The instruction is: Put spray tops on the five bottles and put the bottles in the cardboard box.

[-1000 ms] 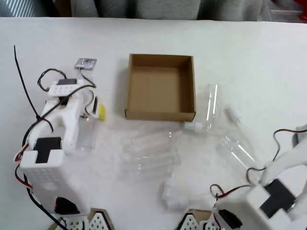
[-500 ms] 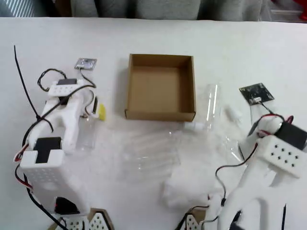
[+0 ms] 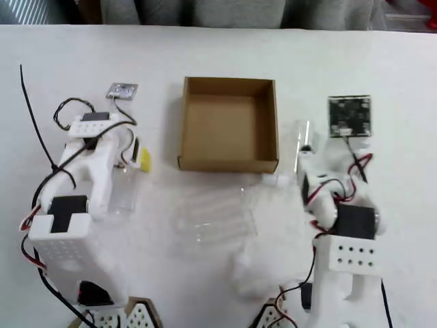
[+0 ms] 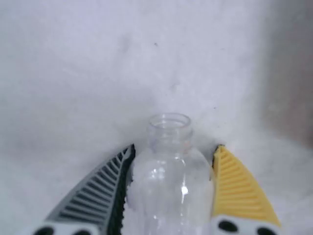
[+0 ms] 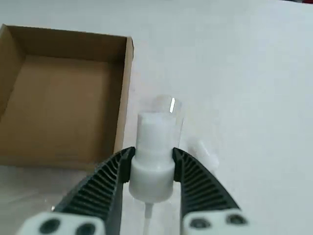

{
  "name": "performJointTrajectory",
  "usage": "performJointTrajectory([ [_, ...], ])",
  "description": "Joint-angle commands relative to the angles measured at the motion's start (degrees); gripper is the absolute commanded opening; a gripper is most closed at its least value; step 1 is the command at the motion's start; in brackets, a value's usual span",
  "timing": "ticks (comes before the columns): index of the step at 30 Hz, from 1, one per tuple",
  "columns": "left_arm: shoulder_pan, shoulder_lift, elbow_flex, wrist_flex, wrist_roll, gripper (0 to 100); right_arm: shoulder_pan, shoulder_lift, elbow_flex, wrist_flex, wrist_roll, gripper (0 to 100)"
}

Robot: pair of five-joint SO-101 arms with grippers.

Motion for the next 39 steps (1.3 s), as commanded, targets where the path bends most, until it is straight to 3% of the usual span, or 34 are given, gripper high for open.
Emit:
performJointTrajectory([
  [1, 0.57, -2.59, 0.35, 0.18, -0.88, 20, -2.15, -0.31, 6.68, -24.48, -0.62, 1.7],
  [4, 0.57, -2.68, 0.35, 0.18, -0.88, 20, -5.58, -0.84, 12.57, -41.98, -0.53, 1.6],
  [7, 0.57, -2.68, 0.35, 0.18, -0.88, 20, -10.33, -0.75, 16.7, -52.7, -0.79, 1.6],
  [15, 0.57, -2.86, 0.35, 0.18, -0.88, 20, -24.04, -0.22, 17.49, -64.4, -0.88, 1.6],
  [21, 0.57, -3.03, 0.35, 0.09, -0.88, 20, -28.53, 0.48, 7.38, -62.37, -0.97, 1.6],
  [29, 1.01, -3.74, -0.79, -0.18, -0.53, 20, -30.81, -1.01, 16.97, -58.15, -0.97, 1.6],
  [39, -1.01, -25.36, 0.09, -0.26, -0.79, 20, -30.99, -13.14, 22.86, -57.71, -0.97, 1.6],
])
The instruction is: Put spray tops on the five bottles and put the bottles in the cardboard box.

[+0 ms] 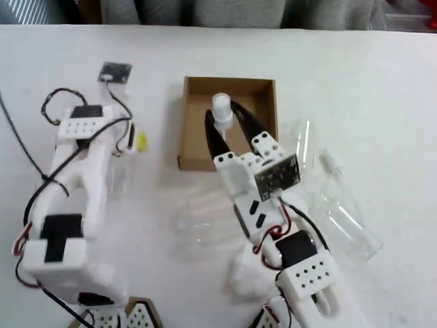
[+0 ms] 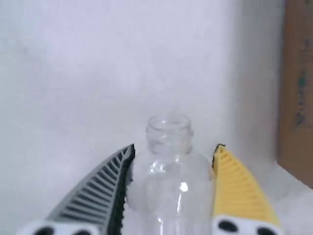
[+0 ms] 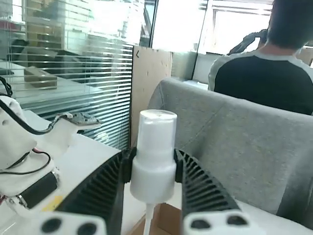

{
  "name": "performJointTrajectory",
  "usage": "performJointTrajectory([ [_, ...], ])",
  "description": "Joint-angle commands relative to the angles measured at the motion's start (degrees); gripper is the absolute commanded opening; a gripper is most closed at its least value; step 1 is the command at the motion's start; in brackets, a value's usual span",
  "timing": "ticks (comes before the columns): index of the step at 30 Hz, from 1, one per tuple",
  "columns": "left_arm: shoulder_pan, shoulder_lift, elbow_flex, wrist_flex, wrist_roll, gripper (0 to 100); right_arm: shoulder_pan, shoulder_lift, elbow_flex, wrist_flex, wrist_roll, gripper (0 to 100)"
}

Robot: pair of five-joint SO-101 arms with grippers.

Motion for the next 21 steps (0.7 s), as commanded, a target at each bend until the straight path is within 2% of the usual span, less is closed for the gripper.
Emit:
performJointTrajectory([
  [1, -1.01, -14.81, 0.18, -0.26, -0.7, 20, -0.22, -2.07, -0.7, 0.31, -0.35, 1.6],
  [4, -0.84, -21.49, -0.26, -1.32, -0.44, 20, -0.04, -1.27, -0.97, 0.04, -0.35, 1.6],
  [11, -0.92, -35.56, 3.25, -12.13, -0.62, 20, 0.13, -1.8, -1.67, 0.22, -0.35, 1.6],
  [16, -0.66, -48.31, 16.09, -22.68, -0.44, 20, 0.13, -1.89, -2.2, 0.22, -0.35, 1.6],
  [21, 1.1, -59.12, 32.7, -38.68, -0.35, 20, 0.13, -1.89, -2.2, 0.22, -0.35, 1.6],
])
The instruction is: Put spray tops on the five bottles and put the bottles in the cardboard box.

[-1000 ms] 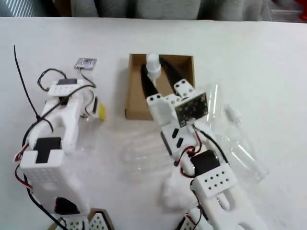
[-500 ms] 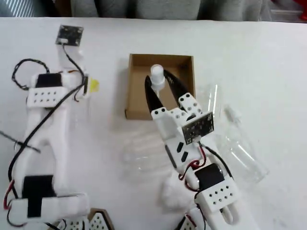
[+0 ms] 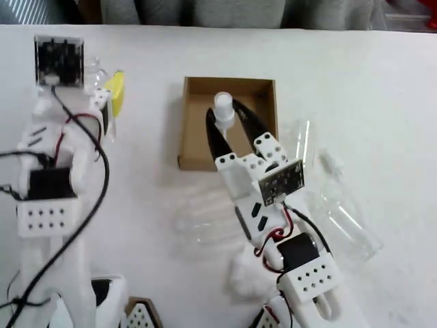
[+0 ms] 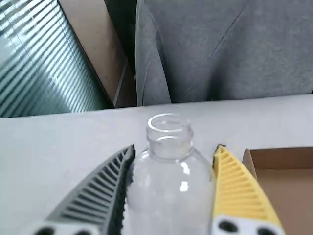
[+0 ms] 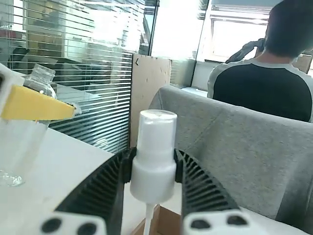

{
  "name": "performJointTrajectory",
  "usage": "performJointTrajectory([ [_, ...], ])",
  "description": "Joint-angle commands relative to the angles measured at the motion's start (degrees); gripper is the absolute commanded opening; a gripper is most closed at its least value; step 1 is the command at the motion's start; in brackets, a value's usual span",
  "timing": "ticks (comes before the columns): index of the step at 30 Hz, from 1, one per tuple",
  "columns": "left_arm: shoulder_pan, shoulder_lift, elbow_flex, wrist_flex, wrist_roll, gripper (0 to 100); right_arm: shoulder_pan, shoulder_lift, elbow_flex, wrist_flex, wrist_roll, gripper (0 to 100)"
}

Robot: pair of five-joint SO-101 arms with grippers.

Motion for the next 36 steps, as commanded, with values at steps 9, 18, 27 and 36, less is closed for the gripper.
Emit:
performJointTrajectory([
  [9, 10.42, -16.48, 21.89, -17.85, 1.41, 20, 10.33, -1.1, -8.09, 3.03, -2.46, 1.6],
  [18, 22.29, -16.84, 30.59, -20.57, 13.01, 20, 17.01, -1.1, -15.56, 14.11, -13.89, 1.5],
  [27, 29.58, -16.66, 47.74, -40.97, 13.1, 20, 17.1, -1.19, -22.86, 14.29, -13.71, 1.5],
  [36, 33.45, -16.48, 50.99, -40.7, 7.82, 20, 6.37, -0.57, -32.0, 21.93, -12.92, 1.5],
])
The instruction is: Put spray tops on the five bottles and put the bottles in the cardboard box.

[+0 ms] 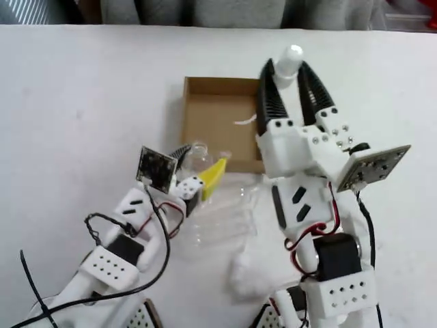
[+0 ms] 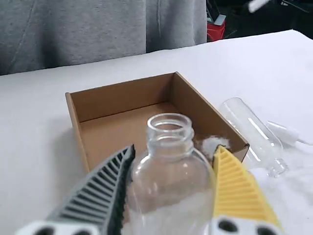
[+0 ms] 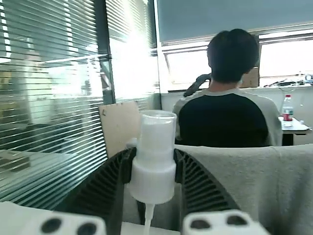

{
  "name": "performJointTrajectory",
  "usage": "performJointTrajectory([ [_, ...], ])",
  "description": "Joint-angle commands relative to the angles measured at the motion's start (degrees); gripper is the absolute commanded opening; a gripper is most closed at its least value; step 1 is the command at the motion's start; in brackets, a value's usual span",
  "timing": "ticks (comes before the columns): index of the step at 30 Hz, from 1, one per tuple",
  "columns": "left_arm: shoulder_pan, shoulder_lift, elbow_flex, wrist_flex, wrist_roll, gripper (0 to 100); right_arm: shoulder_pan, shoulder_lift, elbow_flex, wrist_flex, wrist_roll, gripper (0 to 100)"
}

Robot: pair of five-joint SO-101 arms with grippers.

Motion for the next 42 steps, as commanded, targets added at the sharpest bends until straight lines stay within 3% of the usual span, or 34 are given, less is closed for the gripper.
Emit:
performJointTrajectory([
  [1, 1.1, -1.45, -0.26, -1.93, -4.04, 20, -4.79, -0.48, -3.96, 1.1, 1.85, 1.5],
  [9, 1.27, -1.63, 0.53, -1.93, -4.4, 20, -12.53, -0.4, -3.96, 4.35, 8.62, 1.5],
  [42, 1.1, -1.45, 0.53, -1.93, -4.4, 20, -12.7, 13.14, -7.21, 3.91, 10.46, 1.5],
])
